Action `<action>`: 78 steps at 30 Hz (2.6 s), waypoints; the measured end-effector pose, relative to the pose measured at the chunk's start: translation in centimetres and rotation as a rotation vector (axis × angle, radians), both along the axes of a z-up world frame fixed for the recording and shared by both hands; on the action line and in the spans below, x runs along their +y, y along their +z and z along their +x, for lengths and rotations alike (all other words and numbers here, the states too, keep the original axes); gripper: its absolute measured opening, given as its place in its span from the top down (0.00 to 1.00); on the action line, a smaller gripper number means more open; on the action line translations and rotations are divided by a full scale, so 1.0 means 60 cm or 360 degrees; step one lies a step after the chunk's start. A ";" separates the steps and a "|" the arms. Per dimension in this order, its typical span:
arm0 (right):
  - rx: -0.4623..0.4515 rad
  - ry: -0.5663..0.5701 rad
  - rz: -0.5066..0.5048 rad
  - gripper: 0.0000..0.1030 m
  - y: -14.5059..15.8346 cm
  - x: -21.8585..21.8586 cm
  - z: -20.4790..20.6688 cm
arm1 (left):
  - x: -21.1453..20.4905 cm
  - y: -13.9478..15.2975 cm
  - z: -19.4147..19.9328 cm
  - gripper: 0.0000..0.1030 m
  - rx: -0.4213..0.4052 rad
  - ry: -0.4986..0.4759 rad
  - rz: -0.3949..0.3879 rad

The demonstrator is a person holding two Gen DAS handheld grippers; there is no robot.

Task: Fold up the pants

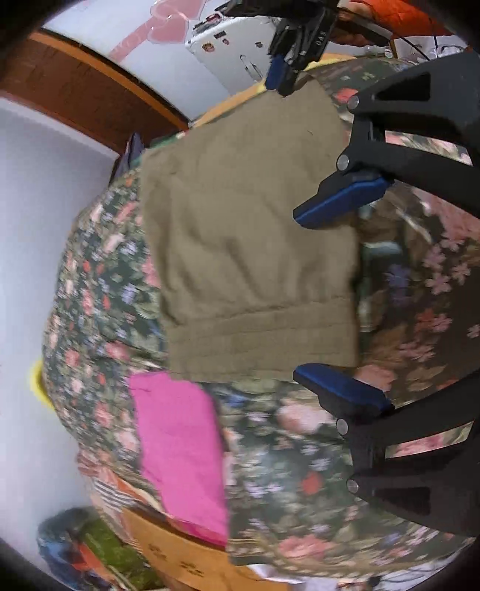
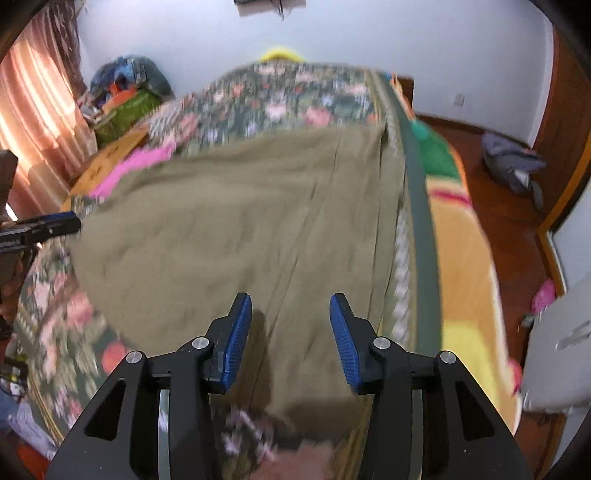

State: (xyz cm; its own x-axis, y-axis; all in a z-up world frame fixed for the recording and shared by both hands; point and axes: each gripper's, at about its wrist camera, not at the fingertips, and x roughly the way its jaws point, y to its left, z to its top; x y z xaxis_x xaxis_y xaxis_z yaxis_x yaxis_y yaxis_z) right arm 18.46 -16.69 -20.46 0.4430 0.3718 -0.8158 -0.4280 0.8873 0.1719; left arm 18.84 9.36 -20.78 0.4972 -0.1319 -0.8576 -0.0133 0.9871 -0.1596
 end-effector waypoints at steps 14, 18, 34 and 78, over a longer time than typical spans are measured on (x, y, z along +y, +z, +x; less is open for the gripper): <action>-0.0046 -0.0093 0.0010 0.59 0.014 -0.012 -0.031 | 0.030 -0.012 -0.063 0.13 0.0046 0.0187 -0.0247; -0.0144 -0.0063 0.0040 0.59 0.039 0.005 -0.033 | 0.021 -0.032 -0.071 0.12 0.0111 0.0163 -0.0418; -0.0024 0.0070 -0.0015 0.57 -0.016 0.055 -0.019 | 0.028 -0.062 0.002 0.01 0.0104 0.0244 -0.0754; -0.0047 0.0481 0.0161 0.55 0.059 0.260 -0.050 | 0.023 0.137 -0.160 0.67 -0.0512 0.0213 0.0269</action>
